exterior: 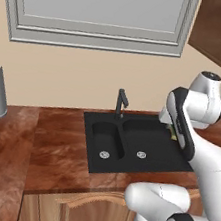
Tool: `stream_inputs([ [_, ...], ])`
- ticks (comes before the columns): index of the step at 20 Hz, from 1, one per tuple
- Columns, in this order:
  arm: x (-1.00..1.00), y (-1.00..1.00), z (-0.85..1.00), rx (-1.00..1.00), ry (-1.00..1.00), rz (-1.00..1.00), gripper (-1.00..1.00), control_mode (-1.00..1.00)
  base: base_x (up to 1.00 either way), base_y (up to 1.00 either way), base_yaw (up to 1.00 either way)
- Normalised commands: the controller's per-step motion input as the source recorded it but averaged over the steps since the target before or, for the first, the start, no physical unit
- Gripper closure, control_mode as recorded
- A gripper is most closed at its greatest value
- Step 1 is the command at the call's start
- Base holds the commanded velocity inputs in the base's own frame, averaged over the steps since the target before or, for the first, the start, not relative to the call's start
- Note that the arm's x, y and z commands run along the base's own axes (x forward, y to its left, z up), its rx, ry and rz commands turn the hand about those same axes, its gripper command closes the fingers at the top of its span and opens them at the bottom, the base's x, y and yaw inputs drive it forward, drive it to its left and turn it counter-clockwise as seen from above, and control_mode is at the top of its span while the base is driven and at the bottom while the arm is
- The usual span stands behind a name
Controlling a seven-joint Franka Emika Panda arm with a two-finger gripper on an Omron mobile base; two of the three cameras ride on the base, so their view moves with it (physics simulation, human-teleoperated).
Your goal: Pick up the sponge and sponge from the sink, and place them back in the cabinet, and close the cabinet doors.
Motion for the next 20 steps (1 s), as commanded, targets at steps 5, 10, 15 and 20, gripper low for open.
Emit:
stream_inputs([
  [5, -0.07, 0.05, 0.06, -0.01, 0.00, -0.02, 1.00, -1.00, 0.00, 0.00, 0.00],
  [10, 0.00, 0.00, 0.00, -0.01, 0.00, 0.00, 1.00, -1.00, 0.00, 0.00, 0.00],
  [15, 0.00, 0.00, 0.00, 0.00, 0.00, 0.00, 1.00, -1.00, 0.00, 0.00, 0.00],
  [20, 0.00, 0.00, 0.00, 0.00, 0.00, 0.00, 1.00, 1.00, 0.00, 0.00, 0.00],
])
